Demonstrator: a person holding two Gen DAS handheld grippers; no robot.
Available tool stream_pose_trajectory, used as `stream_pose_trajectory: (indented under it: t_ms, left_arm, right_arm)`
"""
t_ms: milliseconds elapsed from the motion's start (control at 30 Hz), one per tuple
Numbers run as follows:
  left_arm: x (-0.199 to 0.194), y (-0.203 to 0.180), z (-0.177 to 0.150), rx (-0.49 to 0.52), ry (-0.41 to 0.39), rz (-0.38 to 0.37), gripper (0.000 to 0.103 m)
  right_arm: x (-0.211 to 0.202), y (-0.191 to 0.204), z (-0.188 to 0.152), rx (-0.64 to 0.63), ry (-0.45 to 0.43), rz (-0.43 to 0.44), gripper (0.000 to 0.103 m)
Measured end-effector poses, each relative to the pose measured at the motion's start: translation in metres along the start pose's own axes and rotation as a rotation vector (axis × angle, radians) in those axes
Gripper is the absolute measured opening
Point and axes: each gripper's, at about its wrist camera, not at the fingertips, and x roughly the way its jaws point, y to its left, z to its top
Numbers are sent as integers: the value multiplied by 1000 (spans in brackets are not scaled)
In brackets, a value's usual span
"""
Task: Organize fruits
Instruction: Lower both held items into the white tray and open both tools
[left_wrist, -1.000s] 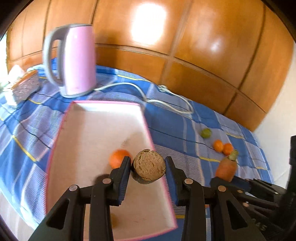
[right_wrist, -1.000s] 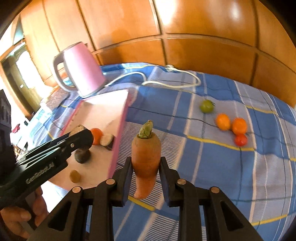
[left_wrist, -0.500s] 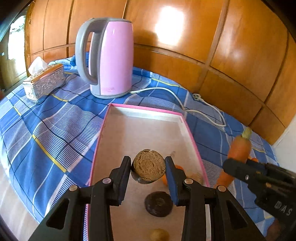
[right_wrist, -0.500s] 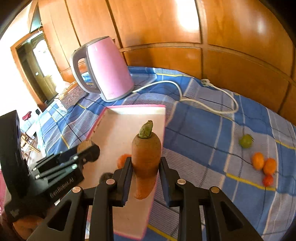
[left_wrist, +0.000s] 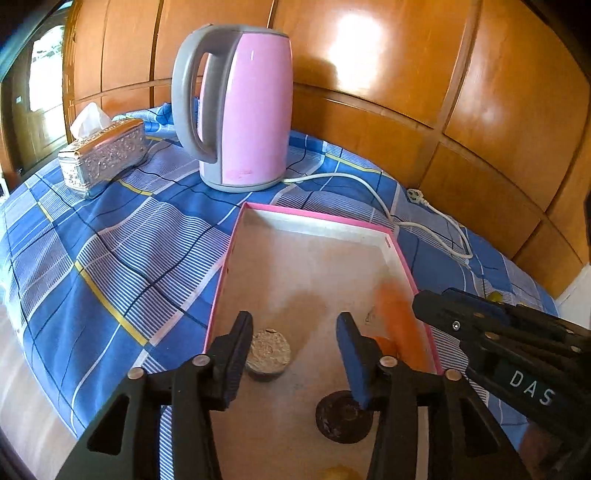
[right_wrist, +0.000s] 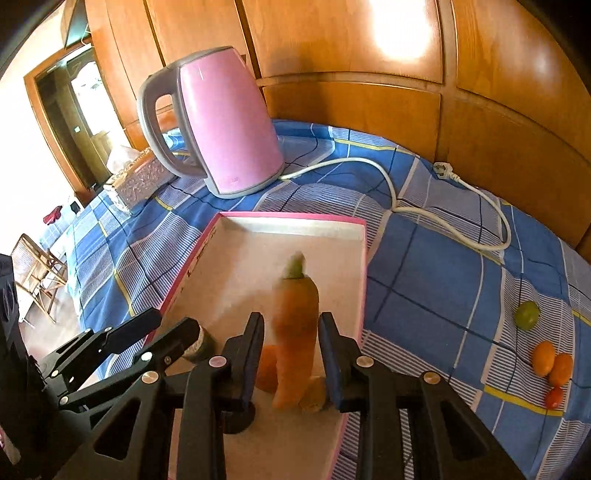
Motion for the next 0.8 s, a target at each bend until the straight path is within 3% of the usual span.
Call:
stream_pose_trajectory:
  t_ms: [467,633,800]
  left_arm:
    - [-14,-9,-7,0,-15,-20,49]
    - [-20,-16,-11,13,-17,-32,50]
    - [-25,-22,-16,22,-18,-42,55]
  right_arm:
    - [-20,-8,-26,33,-19,-41,32]
    - [-34,-11,-36,42,-54,-69,37]
    - [-49,-12,-47,24,-105,-145,41]
